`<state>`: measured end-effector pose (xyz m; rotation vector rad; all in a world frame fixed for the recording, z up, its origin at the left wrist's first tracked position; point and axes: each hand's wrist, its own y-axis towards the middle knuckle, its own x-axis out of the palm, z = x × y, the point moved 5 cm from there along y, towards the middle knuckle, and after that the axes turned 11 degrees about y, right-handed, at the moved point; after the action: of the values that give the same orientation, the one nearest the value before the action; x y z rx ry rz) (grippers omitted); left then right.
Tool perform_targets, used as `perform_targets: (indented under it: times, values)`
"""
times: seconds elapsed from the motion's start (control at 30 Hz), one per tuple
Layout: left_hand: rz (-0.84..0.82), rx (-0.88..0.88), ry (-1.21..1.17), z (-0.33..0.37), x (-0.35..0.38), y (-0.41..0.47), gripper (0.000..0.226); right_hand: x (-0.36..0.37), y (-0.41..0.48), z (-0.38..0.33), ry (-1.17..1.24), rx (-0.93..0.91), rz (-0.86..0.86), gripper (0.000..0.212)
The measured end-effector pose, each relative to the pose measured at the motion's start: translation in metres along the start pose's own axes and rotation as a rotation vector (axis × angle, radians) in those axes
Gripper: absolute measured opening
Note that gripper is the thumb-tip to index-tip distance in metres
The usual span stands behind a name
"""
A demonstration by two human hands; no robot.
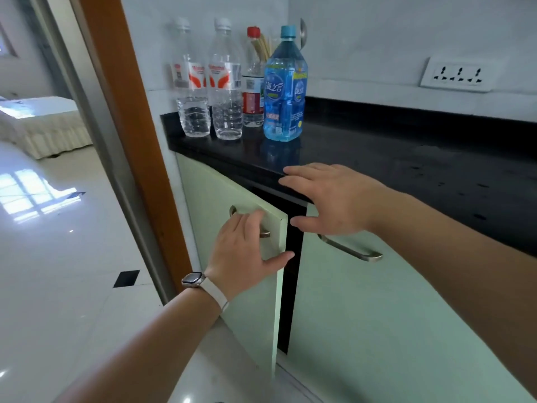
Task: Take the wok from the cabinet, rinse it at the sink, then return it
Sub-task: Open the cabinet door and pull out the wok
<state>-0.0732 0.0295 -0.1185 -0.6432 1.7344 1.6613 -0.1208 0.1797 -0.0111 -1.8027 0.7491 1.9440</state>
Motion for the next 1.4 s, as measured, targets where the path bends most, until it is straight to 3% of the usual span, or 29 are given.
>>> perform_targets:
  times: [0.1,0.27,0.47,0.73,1.0,1.2,1.4]
  values:
    - [-0.001,0.028,0.039,0.0,-0.01,-0.005,0.094,0.001,-0.002,-0.002,-0.015,0.002,-0.027,0.078]
    - [-0.014,0.024,0.109,-0.004,-0.018,-0.003,0.077,-0.003,-0.001,-0.003,-0.013,0.002,-0.035,0.078]
    - [-0.03,-0.045,0.129,-0.012,-0.032,-0.018,0.074,-0.002,-0.001,-0.003,-0.042,0.001,-0.043,0.076]
    - [0.066,0.148,0.151,-0.034,-0.056,-0.041,0.072,-0.002,0.0,-0.006,-0.147,-0.034,-0.043,0.075]
    - [-0.007,0.249,0.261,-0.069,-0.095,-0.062,0.05,-0.003,-0.002,-0.006,-0.115,-0.007,-0.053,0.078]
    - [0.04,0.165,0.282,-0.106,-0.128,-0.082,0.025,-0.002,-0.005,-0.009,-0.083,0.011,-0.071,0.079]
    - [-0.05,0.122,0.48,-0.152,-0.148,-0.089,0.034,-0.007,-0.006,-0.011,-0.064,0.018,-0.073,0.077]
